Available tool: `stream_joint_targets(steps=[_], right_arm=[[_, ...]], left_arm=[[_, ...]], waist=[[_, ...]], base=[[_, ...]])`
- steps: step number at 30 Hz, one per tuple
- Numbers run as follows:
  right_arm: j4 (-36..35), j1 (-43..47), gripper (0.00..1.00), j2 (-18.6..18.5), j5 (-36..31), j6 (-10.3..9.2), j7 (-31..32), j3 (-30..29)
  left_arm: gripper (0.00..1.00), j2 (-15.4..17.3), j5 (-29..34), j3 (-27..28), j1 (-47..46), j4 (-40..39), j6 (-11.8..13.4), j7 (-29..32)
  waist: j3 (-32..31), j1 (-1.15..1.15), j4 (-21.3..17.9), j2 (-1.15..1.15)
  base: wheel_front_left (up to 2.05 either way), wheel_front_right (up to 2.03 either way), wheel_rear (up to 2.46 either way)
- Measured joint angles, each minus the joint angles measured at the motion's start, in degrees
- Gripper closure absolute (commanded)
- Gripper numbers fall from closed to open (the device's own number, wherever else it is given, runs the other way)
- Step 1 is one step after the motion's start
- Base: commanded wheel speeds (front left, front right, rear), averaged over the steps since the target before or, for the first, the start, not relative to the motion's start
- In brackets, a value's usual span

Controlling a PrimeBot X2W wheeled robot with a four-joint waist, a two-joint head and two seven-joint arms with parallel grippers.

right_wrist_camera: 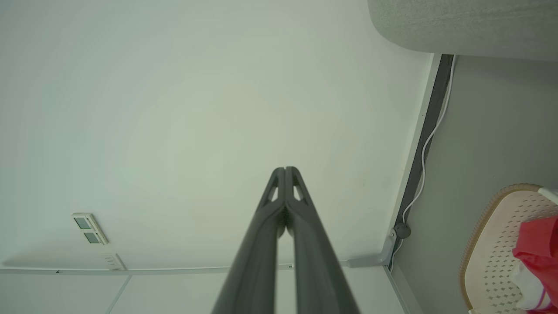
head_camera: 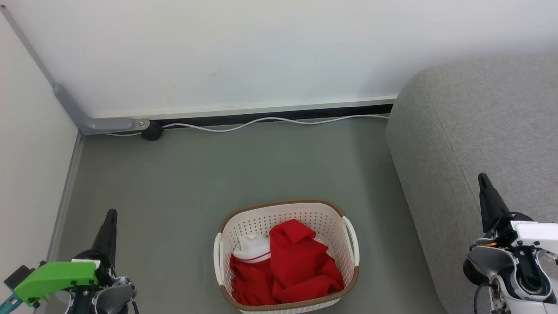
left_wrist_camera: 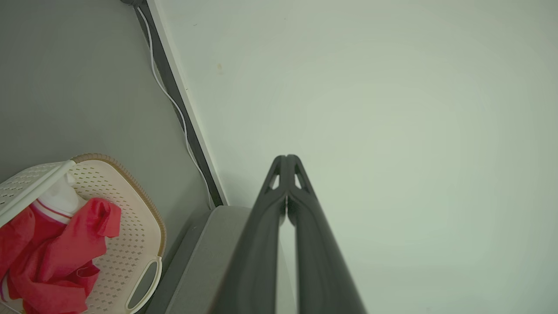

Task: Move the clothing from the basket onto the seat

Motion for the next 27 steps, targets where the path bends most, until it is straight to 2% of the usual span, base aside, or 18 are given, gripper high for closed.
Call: stream_joint_targets(steps=[2,3,14,27], right_arm=[[0.00,0.00,1.00,0.00,0.00,0.00,0.00,0.00],[0.00,0.00,0.00,0.00,0.00,0.00,0.01,0.00],[0.89,1.92,0.00,0.70,-1.12,-0.05,-0.59,0.83],[-0.37,1.92,0.00,-3.60,-11.93,-0.56,-3.99,5.31]], left_arm=[[1.00,-0.01,0.00,0.01,0.00,0.00,0.00,0.00],[0.00,-0.01,0.00,0.01,0.00,0.00,0.00,0.00],[0.00,-0.74,0.29,-0.58,1.55,1.04,0.03,-0.71],[0.00,0.73,10.05,-3.26,1.73,0.31,0.05,-3.67]], waist=[[0.00,0.00,0.00,0.00],[0.00,0.00,0.00,0.00],[0.01,0.00,0.03,0.00],[0.01,0.00,0.10,0.01]], base=[[0.00,0.00,0.00],[0.00,0.00,0.00],[0.00,0.00,0.00],[0.00,0.00,0.00]])
